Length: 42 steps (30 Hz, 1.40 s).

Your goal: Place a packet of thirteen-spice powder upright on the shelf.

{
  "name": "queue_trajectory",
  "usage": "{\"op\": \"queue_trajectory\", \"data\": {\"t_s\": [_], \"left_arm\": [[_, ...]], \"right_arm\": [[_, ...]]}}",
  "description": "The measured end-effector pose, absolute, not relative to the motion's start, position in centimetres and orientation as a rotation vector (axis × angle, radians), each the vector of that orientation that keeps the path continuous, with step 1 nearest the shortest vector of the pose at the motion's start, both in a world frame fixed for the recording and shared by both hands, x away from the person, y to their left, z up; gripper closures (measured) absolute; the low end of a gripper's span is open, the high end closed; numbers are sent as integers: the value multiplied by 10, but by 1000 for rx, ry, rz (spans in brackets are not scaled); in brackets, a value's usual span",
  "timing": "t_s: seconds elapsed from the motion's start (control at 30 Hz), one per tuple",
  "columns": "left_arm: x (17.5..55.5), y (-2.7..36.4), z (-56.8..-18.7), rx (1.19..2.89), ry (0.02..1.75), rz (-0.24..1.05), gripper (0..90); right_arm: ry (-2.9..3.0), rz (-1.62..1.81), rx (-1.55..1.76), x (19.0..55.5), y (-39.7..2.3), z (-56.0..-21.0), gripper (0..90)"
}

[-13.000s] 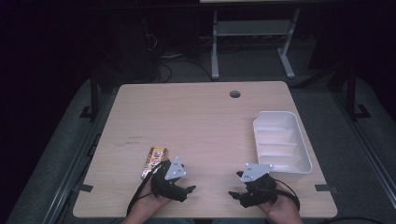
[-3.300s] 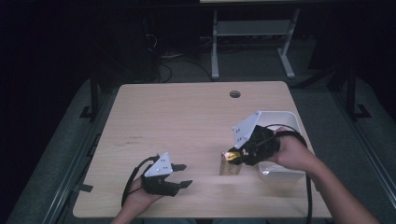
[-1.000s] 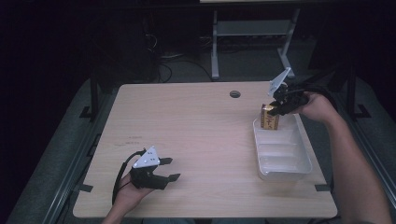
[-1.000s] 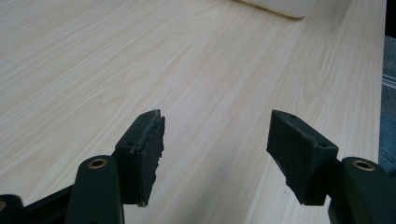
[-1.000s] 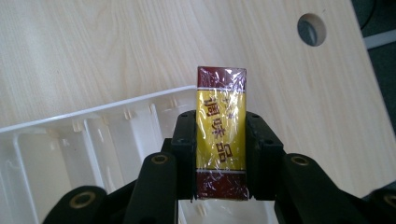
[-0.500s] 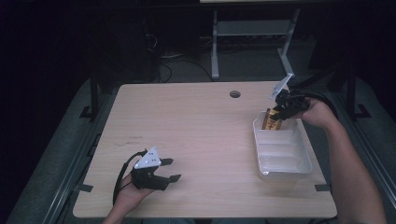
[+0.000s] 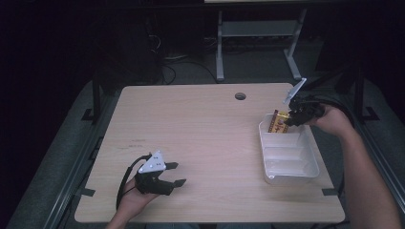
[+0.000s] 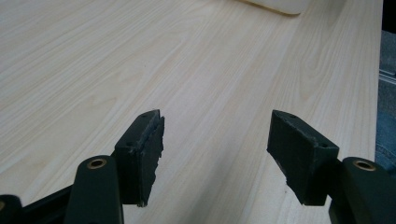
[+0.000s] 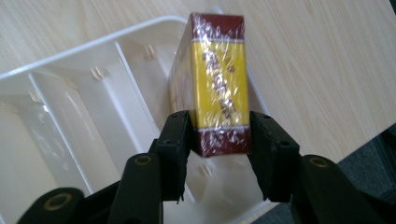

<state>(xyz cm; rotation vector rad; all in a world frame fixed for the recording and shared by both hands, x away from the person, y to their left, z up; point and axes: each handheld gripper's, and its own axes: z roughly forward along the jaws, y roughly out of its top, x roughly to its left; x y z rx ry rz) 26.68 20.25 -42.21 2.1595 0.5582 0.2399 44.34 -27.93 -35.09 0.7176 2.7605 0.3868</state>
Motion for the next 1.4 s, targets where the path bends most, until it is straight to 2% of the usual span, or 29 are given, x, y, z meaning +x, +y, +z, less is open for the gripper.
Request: {"op": "queue_trajectory", "data": {"t_s": [0.1,0.6,1.4], "left_arm": [[267,203,-422,2159,557,240,352],[268,202,-423,2158,557,236,352],[265,200,-422,2159,556,245,342]], "right_arm": [[2750,364,696,443,-279,-350,606],[2645,321,656,443,-275,-343,570],[2645,489,673,419,-281,-333,510]]}}
